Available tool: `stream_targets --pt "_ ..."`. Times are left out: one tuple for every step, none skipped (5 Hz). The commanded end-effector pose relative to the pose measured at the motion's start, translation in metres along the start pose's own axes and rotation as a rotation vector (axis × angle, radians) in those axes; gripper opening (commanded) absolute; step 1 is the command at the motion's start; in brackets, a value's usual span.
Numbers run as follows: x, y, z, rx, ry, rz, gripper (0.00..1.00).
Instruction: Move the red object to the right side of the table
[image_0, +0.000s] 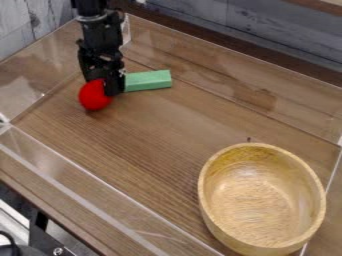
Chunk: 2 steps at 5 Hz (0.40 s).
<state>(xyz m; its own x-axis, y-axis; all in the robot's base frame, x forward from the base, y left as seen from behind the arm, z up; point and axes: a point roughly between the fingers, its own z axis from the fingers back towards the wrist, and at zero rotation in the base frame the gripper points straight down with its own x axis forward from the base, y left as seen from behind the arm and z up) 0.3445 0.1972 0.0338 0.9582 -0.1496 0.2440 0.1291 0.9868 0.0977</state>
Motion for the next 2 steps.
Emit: stream_targets --pt "0.0070 0.0114 0.0104 0.037 -0.030 0.009 0.00" --pt "0.0072 0.0109 0.0096 0.038 -0.027 0.016 0.00"
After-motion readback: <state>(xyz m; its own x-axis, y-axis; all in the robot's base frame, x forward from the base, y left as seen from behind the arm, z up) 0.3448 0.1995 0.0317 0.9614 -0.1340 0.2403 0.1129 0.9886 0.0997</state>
